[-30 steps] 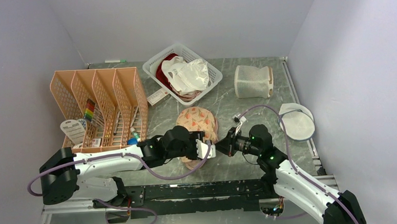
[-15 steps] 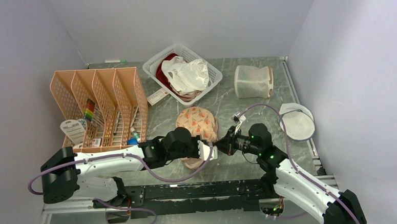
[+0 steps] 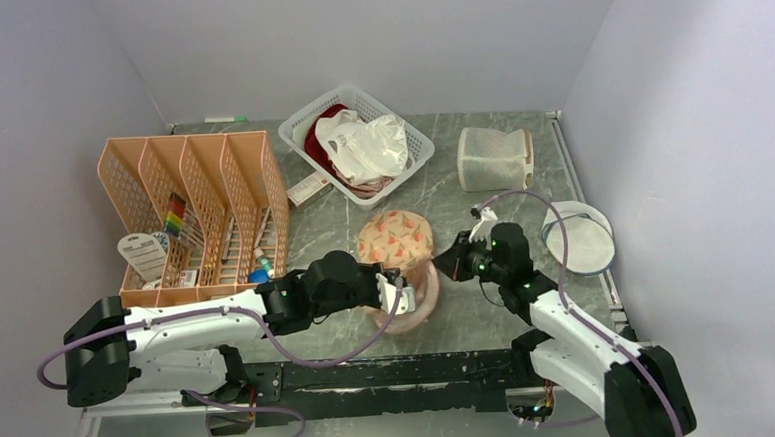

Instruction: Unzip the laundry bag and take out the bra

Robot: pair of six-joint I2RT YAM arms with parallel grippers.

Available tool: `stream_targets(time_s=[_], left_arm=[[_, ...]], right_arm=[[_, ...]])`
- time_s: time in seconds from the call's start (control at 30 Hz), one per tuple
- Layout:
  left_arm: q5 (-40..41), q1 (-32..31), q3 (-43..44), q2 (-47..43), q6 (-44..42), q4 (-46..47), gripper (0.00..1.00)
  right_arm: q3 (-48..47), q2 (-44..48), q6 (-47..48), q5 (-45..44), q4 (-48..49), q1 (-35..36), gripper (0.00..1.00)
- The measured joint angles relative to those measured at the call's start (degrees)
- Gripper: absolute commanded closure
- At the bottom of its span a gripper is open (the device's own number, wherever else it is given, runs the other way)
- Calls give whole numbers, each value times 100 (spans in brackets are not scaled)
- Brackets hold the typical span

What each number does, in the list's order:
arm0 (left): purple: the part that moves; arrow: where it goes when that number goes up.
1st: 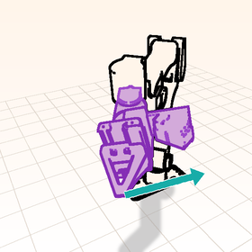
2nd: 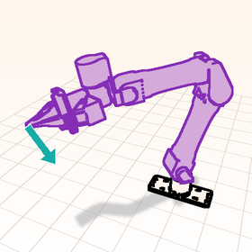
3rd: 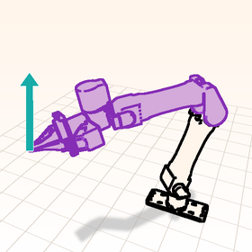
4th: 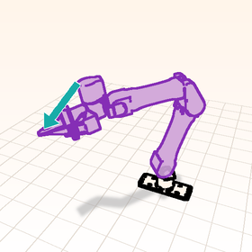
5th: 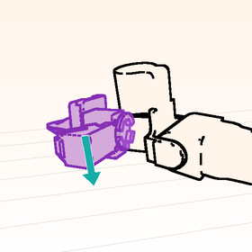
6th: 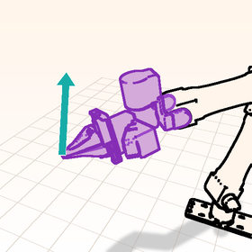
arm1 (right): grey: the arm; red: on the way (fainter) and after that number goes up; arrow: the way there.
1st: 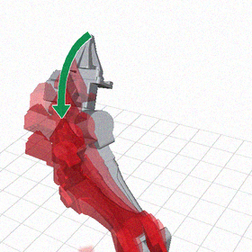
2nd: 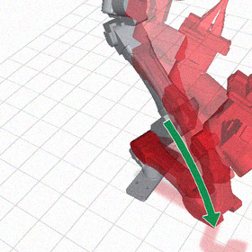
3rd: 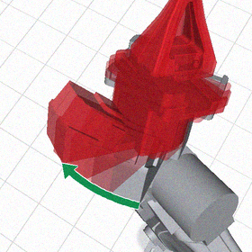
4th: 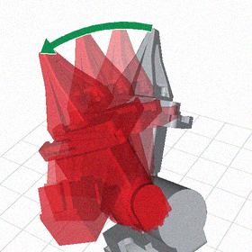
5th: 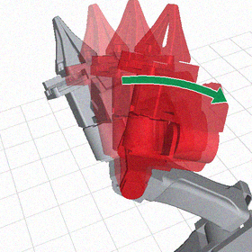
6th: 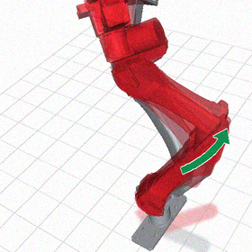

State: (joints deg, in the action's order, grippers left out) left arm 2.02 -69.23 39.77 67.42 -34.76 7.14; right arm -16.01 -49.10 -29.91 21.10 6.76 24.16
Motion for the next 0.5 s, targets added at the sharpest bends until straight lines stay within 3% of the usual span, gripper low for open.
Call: stream_targets(time_s=[0.1,0.2,0.27,0.37,0.43,0.5], left_arm=[[52,0,0,90,-37,-4,93],[74,-4,2,216,-48,-28,93],[74,-7,17,280,-44,-96,80],[20,-13,109,317,-37,-243,45],[-109,-15,177,304,37,-289,16],[-286,-20,195,240,138,-284,7]], right_arm=[[0,-398,37,372,162,-678,100],[0,-492,120,754,219,-883,100],[0,-365,151,966,238,-887,100],[48,63,129,1200,249,-828,100],[155,387,31,1300,350,-721,100],[308,612,-125,1309,481,-535,100]])
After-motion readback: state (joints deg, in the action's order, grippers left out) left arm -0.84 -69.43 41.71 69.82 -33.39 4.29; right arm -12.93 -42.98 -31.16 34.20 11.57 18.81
